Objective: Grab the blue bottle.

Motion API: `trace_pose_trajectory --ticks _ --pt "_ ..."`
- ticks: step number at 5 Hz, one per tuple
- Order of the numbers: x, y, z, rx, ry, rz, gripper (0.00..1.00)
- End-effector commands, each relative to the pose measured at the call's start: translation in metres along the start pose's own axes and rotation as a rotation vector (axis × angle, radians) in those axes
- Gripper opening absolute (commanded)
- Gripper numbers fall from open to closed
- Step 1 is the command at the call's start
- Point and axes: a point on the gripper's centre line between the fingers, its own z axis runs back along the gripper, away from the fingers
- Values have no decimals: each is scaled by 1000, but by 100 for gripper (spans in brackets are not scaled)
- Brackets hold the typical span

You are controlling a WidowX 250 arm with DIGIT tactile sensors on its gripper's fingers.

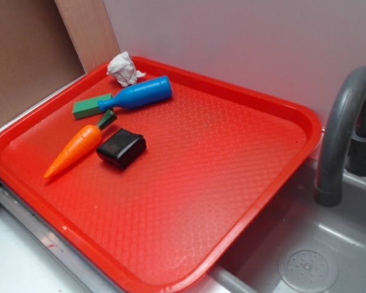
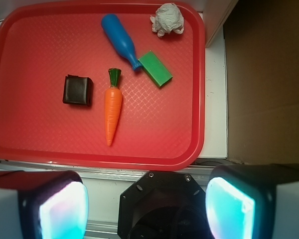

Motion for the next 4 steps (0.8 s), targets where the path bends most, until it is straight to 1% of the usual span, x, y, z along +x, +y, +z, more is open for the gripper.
trace_pose_trajectory --ticks 1,2,3,4 --pt "0 0 0 0 0 0 100" --pt "22 1 -7 -9 -24 -26 100" --pt "54 3 -23 -27 -59 -65 100" --pt "81 0 -40 -21 -100 -149 100"
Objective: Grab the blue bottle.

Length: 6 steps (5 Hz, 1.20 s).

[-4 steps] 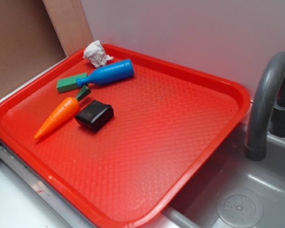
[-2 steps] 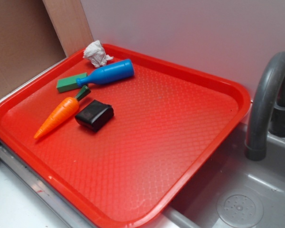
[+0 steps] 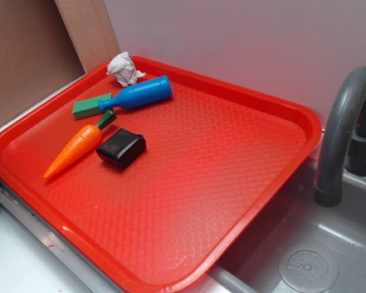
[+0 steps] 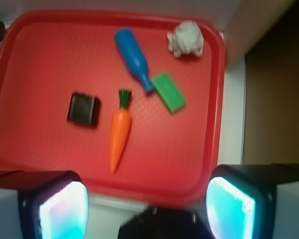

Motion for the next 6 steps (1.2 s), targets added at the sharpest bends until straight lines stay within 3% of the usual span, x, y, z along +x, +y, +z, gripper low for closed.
trace_pose_trajectory --ticks 1,3,4,6 --pt "65 -3 -42 -3 -129 -266 100" --pt "96 -21 -91 -68 -129 -411 100" --pt "106 -29 -121 -27 -70 -419 100" --pt "122 -40 -175 -5 36 -434 100"
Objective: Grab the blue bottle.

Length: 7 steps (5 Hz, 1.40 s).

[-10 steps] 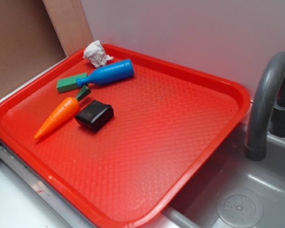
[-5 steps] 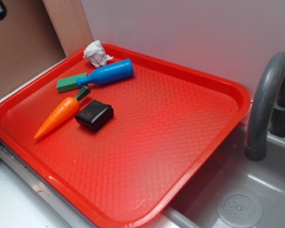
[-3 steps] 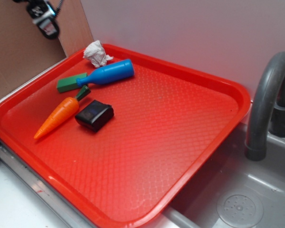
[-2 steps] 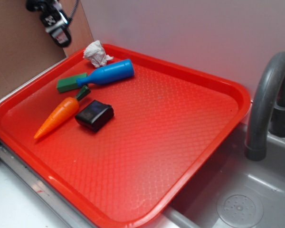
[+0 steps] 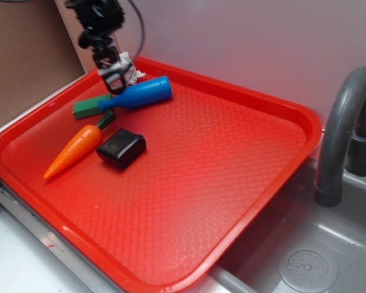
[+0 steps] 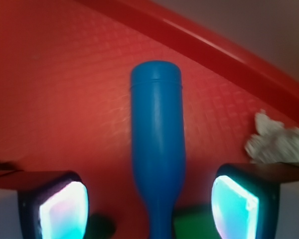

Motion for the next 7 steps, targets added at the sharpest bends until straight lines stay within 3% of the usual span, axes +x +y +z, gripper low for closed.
trace_pose_trajectory --ticks 1,2,3,4,5,6,7 --pt "28 -5 -21 34 21 -23 100" --pt "25 -7 -34 64 78 -12 31" --pt "22 -12 -30 50 64 -34 0" --pt "15 -12 5 85 99 59 0" --pt "6 -15 56 106 121 272 0" --pt "-7 -24 102 177 95 390 0" --pt "-30 -31 145 202 3 516 0"
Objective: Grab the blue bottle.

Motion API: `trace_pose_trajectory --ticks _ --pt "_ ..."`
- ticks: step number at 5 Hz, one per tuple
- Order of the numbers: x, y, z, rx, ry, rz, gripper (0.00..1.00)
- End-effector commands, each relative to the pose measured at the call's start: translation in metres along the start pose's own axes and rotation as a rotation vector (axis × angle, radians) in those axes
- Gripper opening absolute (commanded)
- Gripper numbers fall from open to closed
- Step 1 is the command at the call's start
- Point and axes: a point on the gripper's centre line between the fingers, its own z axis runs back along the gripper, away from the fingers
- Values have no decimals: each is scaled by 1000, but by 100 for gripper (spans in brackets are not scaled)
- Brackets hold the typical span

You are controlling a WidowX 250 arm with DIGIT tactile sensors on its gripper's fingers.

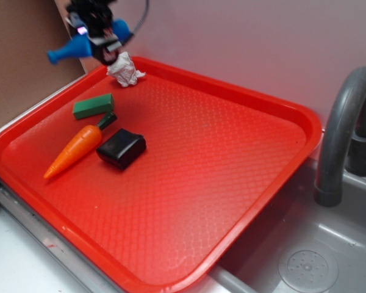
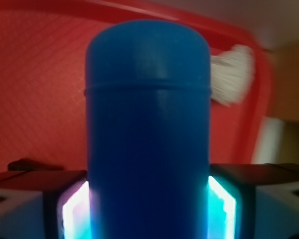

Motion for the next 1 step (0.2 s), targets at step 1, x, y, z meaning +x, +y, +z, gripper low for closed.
trace_pose_trajectory --ticks 1 --pt "-33 5 62 -57 -274 178 0"
